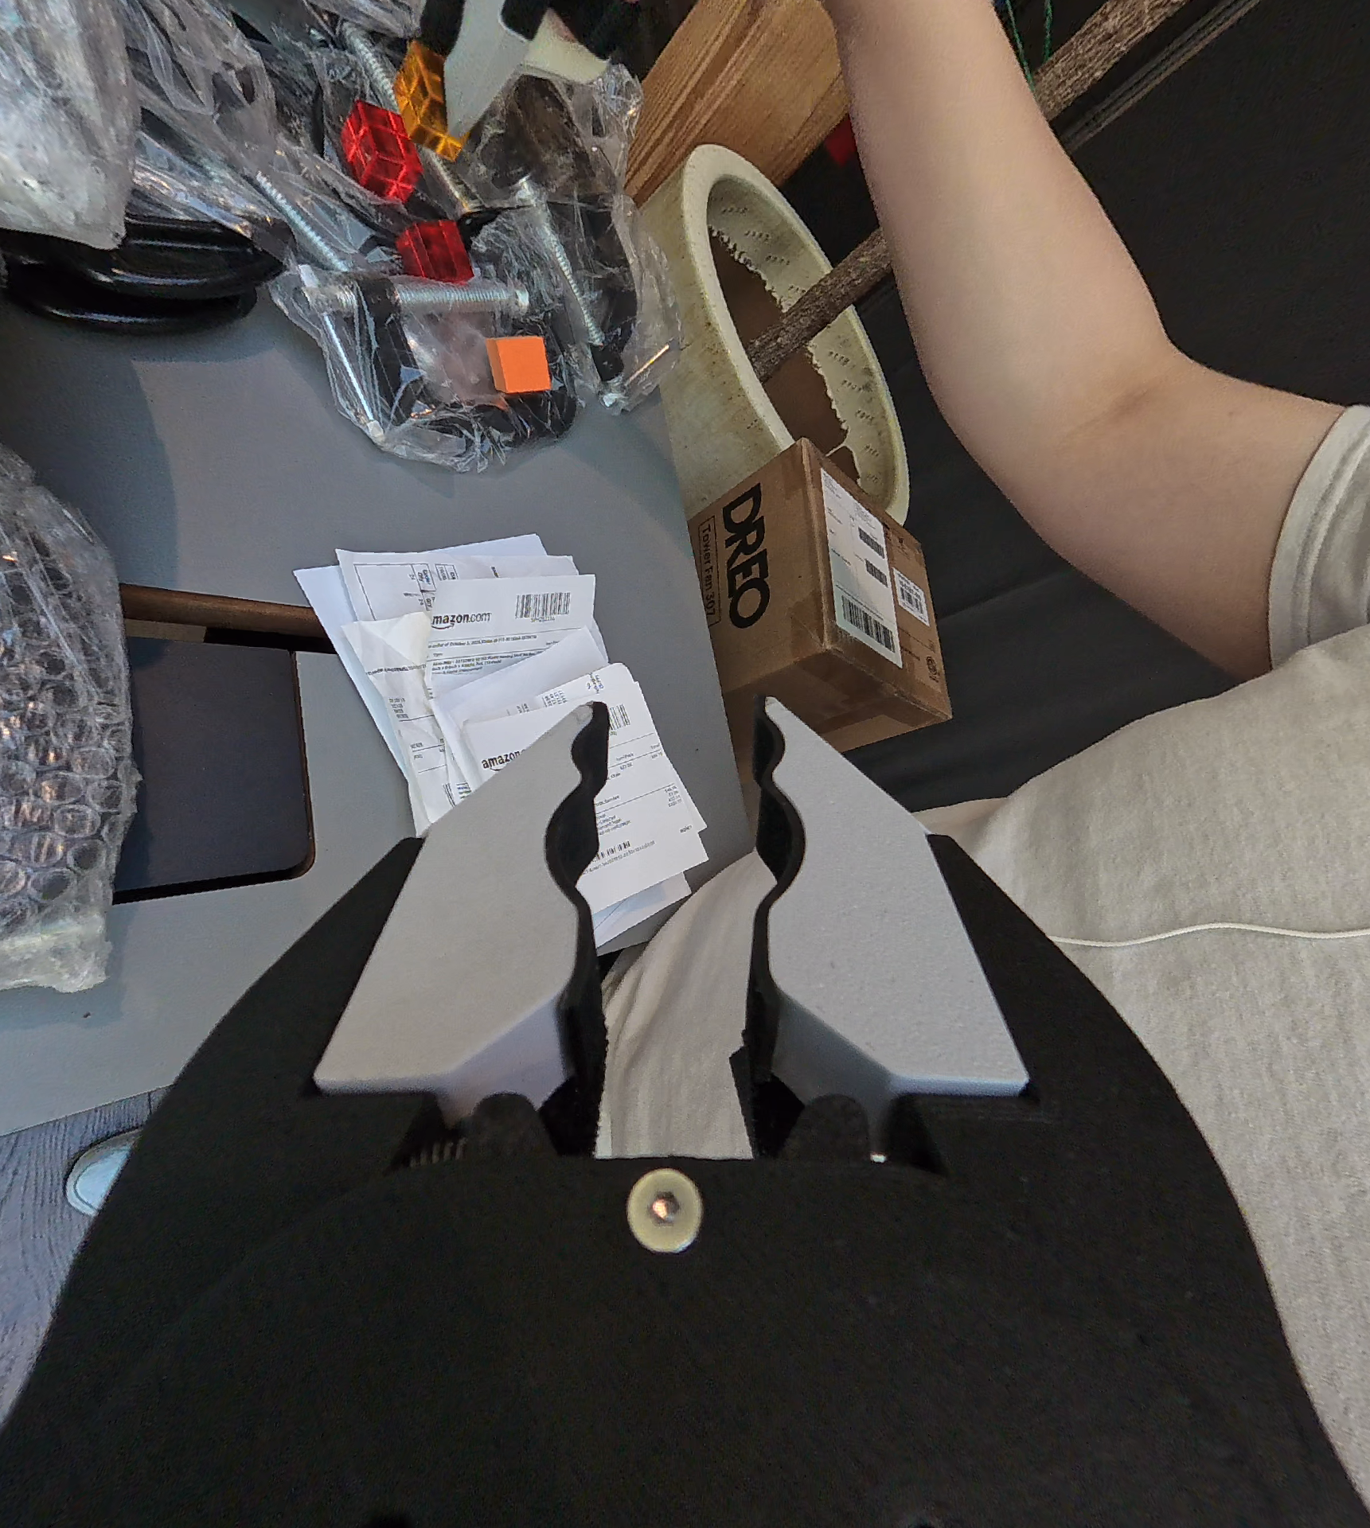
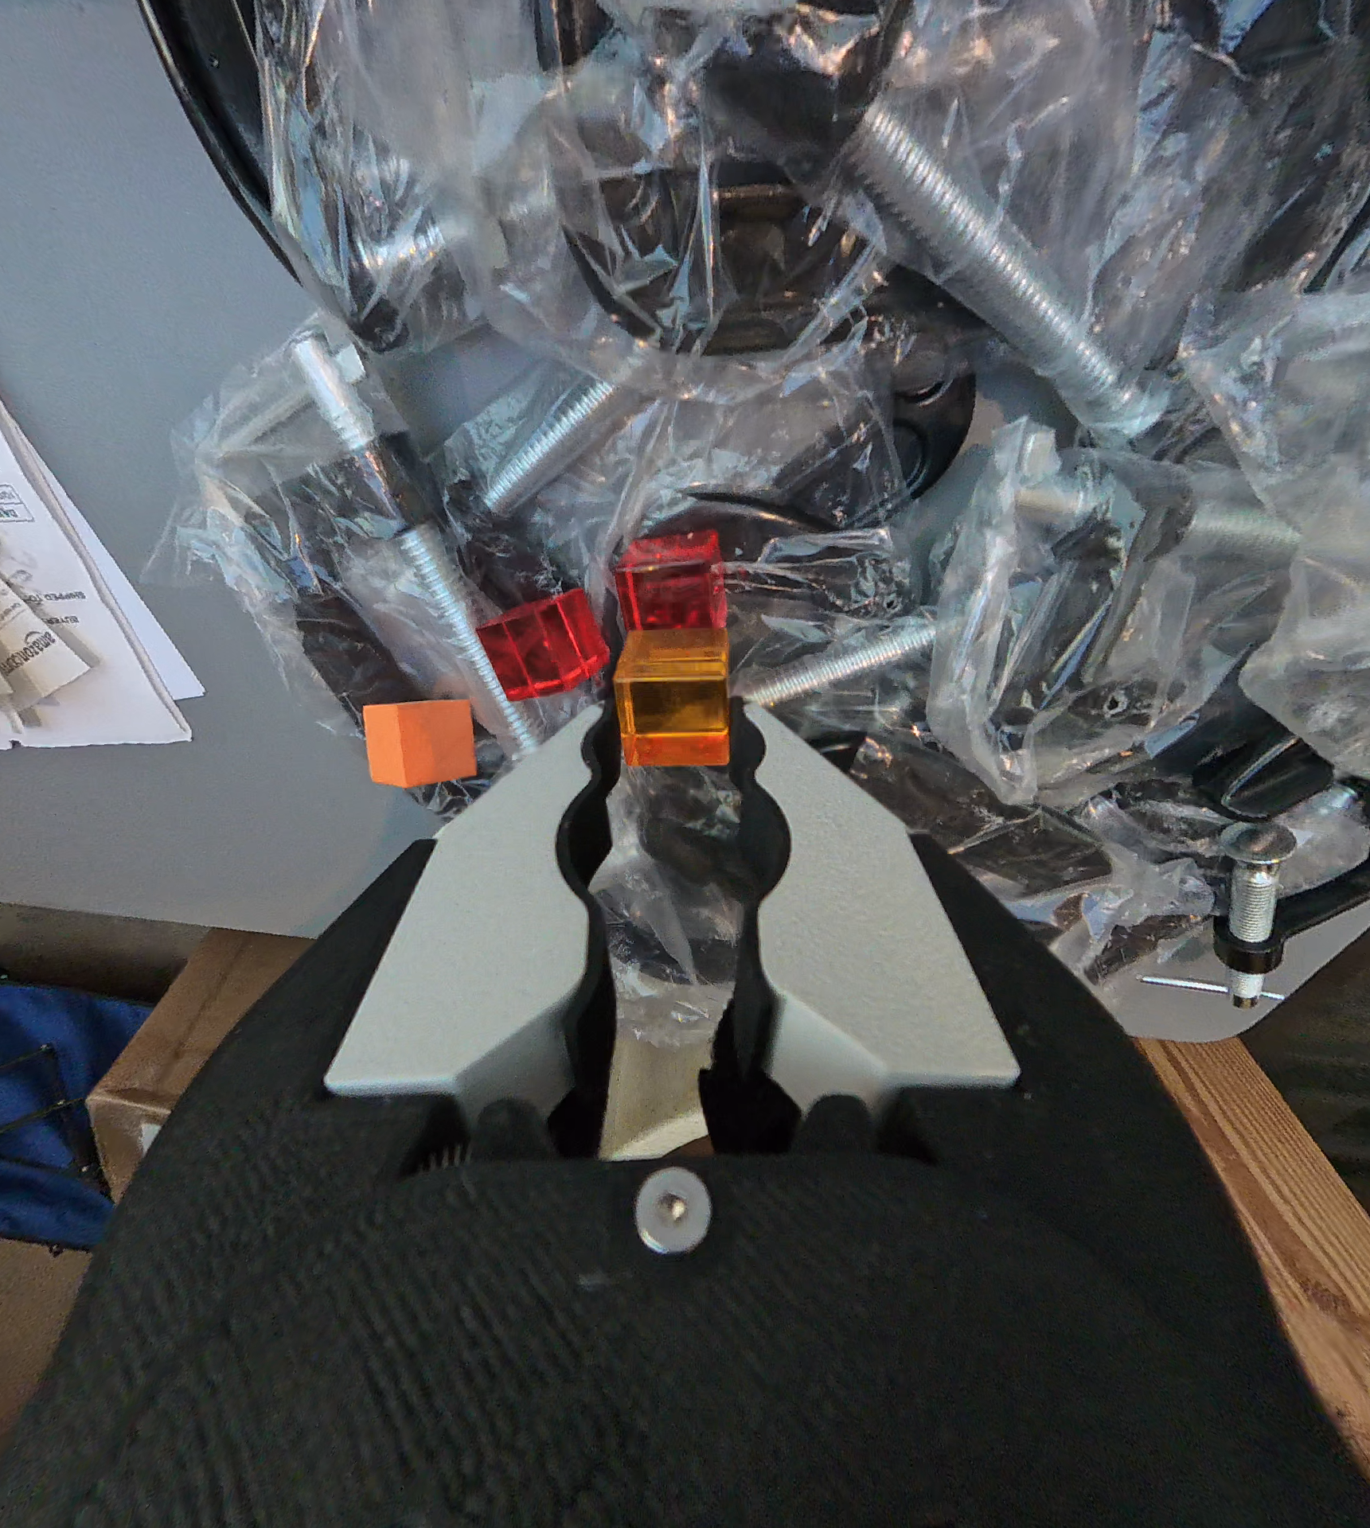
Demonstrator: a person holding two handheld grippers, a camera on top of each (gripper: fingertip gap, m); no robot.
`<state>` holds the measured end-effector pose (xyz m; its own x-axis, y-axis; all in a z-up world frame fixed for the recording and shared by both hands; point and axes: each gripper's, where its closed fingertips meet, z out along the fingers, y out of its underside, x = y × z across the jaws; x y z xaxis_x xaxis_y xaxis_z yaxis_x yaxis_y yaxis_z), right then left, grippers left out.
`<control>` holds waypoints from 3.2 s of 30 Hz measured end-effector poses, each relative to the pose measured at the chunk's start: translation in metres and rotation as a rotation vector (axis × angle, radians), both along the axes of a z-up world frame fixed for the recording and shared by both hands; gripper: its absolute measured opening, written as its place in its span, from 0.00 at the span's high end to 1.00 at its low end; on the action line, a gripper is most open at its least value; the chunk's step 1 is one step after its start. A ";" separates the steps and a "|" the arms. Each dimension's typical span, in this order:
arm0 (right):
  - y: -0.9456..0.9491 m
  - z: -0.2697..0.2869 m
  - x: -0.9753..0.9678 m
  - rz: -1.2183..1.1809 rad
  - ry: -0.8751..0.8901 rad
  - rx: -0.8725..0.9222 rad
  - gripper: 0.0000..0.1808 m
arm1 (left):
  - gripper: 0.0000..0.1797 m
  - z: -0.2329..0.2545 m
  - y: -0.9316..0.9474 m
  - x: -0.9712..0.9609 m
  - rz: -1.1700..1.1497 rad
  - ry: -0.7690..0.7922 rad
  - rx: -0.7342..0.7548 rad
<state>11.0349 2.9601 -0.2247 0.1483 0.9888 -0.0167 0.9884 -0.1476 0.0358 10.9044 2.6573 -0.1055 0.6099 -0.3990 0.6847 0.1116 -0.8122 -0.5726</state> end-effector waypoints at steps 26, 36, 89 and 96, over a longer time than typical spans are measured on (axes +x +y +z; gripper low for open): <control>0.002 0.003 -0.012 0.077 0.034 0.096 0.74 | 0.82 0.000 -0.003 -0.008 0.027 -0.012 0.007; -0.055 0.054 -0.024 0.329 0.441 0.274 0.88 | 0.81 0.002 -0.002 -0.011 0.038 -0.013 0.017; 0.000 0.033 -0.006 -0.228 0.440 -0.129 0.86 | 0.82 0.000 -0.009 0.002 0.009 -0.039 0.005; 0.003 0.028 -0.004 -0.225 0.406 -0.114 0.86 | 0.82 -0.001 -0.008 0.000 0.017 -0.046 0.000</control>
<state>11.0314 2.9629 -0.1971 0.3175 0.9214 -0.2242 0.8696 -0.3772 -0.3185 10.9044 2.6491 -0.1061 0.5844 -0.3886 0.7124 0.1515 -0.8102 -0.5662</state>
